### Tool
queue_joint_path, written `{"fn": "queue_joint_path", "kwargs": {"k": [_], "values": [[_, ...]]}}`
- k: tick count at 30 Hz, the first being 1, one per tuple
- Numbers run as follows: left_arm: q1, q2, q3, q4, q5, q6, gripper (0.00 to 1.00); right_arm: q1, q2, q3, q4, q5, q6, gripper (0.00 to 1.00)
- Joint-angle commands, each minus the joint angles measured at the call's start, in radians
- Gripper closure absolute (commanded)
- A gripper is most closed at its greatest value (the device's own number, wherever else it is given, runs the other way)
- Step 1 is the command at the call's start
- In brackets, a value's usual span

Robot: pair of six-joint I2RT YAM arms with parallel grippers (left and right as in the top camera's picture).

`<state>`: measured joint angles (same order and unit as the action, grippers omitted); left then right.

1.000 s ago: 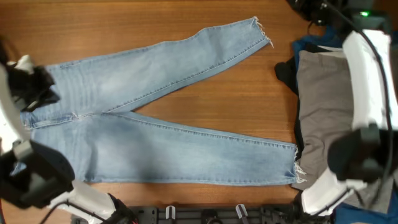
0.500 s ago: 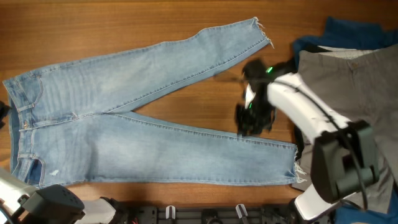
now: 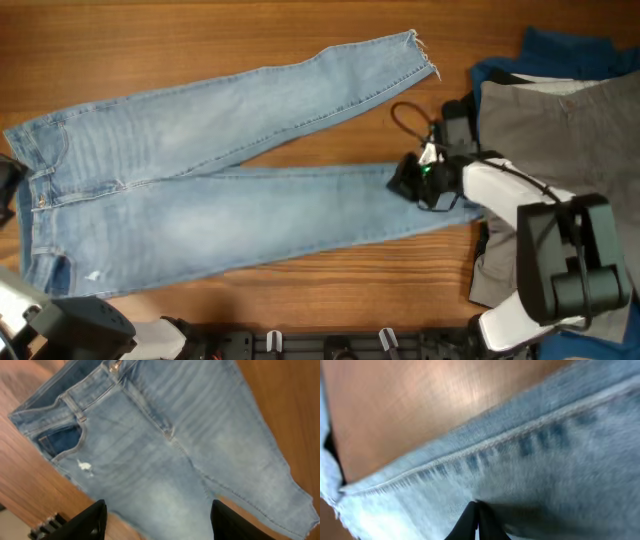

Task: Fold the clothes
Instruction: 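Grasp the lower jeans leg hem with the right gripper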

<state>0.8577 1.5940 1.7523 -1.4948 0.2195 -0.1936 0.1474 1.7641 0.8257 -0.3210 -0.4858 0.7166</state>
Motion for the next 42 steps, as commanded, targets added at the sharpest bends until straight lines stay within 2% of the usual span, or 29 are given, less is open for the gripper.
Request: {"fn": "queue_joint_path", "kwargs": {"k": [1, 3, 5, 8, 10, 12, 13, 14, 19, 22, 24, 28, 31, 33, 36, 39, 42], "values": [[0.005, 0.006, -0.134, 0.055, -0.125, -0.112, 0.33, -0.011, 0.05, 0.018, 0.026, 0.037, -0.062, 0.96], [0.008, 0.006, -0.23, 0.112, -0.18, -0.151, 0.33, -0.011, 0.04, 0.063, -0.008, -0.042, -0.102, 0.74], [0.034, 0.006, -0.315, 0.171, -0.251, -0.2, 0.33, -0.012, 0.008, 0.112, -0.086, -0.046, -0.115, 0.68], [0.111, 0.006, -0.42, 0.233, -0.266, -0.215, 0.37, -0.011, -0.069, 0.171, -0.201, -0.031, -0.119, 0.64], [0.181, 0.006, -0.495, 0.29, -0.266, -0.215, 0.46, -0.011, -0.13, 0.2, -0.256, -0.031, -0.136, 0.64], [0.269, 0.006, -0.575, 0.372, -0.261, -0.215, 0.71, -0.011, -0.205, 0.208, -0.303, -0.031, -0.138, 0.66], [0.307, 0.006, -0.604, 0.414, -0.241, -0.216, 0.74, -0.011, -0.239, 0.208, -0.338, -0.031, -0.14, 0.66], [0.337, 0.006, -0.626, 0.448, -0.221, -0.216, 0.74, -0.011, -0.259, 0.208, -0.367, -0.031, -0.142, 0.66], [0.409, 0.006, -0.698, 0.601, -0.221, -0.214, 0.6, -0.011, -0.285, 0.208, -0.492, -0.014, -0.15, 0.66], [0.41, 0.013, -0.719, 0.684, -0.222, -0.21, 0.61, -0.011, -0.285, 0.208, -0.528, 0.031, -0.167, 0.66], [0.41, 0.034, -0.721, 0.689, -0.252, -0.204, 0.64, -0.011, -0.285, 0.208, -0.546, 0.064, -0.167, 0.66], [0.41, 0.106, -0.722, 0.679, -0.26, -0.203, 0.64, -0.011, -0.285, 0.208, -0.562, 0.127, -0.167, 0.65], [0.41, 0.165, -0.722, 0.718, -0.267, -0.199, 0.59, -0.011, -0.285, 0.208, -0.563, 0.138, -0.167, 0.66], [0.41, 0.194, -0.722, 0.779, -0.256, -0.176, 0.51, -0.011, -0.285, 0.208, -0.563, 0.138, -0.167, 0.66], [0.409, 0.22, -0.722, 0.84, -0.236, -0.167, 0.45, -0.011, -0.285, 0.208, -0.568, 0.138, -0.167, 0.66], [0.407, 0.249, -0.722, 0.868, -0.229, -0.154, 0.48, -0.011, -0.285, 0.208, -0.571, 0.138, -0.167, 0.67], [0.401, 0.294, -0.722, 0.887, -0.227, -0.154, 0.66, -0.011, -0.285, 0.208, -0.58, 0.15, -0.156, 0.67]]}}
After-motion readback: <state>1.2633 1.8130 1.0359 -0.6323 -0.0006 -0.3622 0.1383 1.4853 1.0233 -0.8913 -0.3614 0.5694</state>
